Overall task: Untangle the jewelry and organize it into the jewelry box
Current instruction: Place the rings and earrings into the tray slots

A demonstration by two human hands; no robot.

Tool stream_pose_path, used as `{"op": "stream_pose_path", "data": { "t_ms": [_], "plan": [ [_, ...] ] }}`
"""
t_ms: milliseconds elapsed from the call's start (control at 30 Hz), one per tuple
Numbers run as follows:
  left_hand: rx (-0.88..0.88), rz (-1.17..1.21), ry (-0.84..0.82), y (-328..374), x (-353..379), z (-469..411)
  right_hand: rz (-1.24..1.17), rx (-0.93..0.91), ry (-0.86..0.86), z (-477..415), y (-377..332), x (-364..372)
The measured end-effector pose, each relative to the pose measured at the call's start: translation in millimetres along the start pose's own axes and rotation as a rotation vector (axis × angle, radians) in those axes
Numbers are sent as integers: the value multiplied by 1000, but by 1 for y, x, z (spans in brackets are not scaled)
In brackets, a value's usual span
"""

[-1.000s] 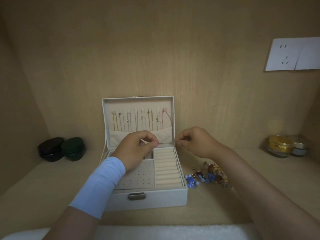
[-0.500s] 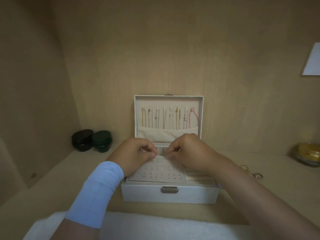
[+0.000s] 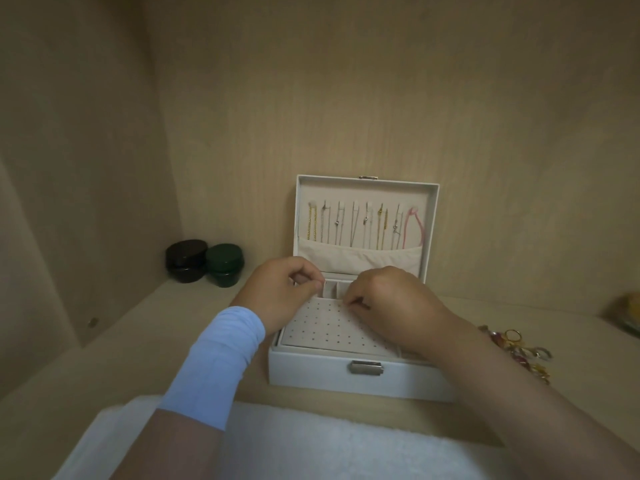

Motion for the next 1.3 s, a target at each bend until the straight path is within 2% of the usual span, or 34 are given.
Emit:
{"op": "stream_pose_path", "data": {
  "t_ms": [133,333,400,500,567,667,867,1033,1200,1300],
  "plan": [
    [-18,5,-9,0,3,1,12,-12,18,1,1,-3],
    [-45,52,0,-1,5,2,41,-55,-92,1,-7,6],
    [-69,110,8,-1,4,2,-45,7,-103,3,-2,-1],
    [-101,270,-4,7,6,4,-284,102,1,6,11,-19],
    [-113,354,-21,17,9,6,-475,119,93,6,17,-30],
    [-141,415,-39,25,15,8,-723,101,135,9,12,-40],
    [-114,436,-65,34,21,11,-804,118,173,15,18,-45],
    [6,283,-97,43,22,11,-838,217,180,22,41,-38],
    [82,-186,-44,37,24,10,-779,275,151,23,52,-21],
    [111,-305,-69,36,31,10,-757,290,149,23,52,-13]
  ]
}}
Point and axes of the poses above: each hand's wrist, its own z-axis away from the middle knuckle, its own x-axis out of the palm, y = z × x, the point moved 10 cm from there along -z, towards the middle knuckle, and after that the axes turned 15 degrees about -z, right-handed, at the moved point
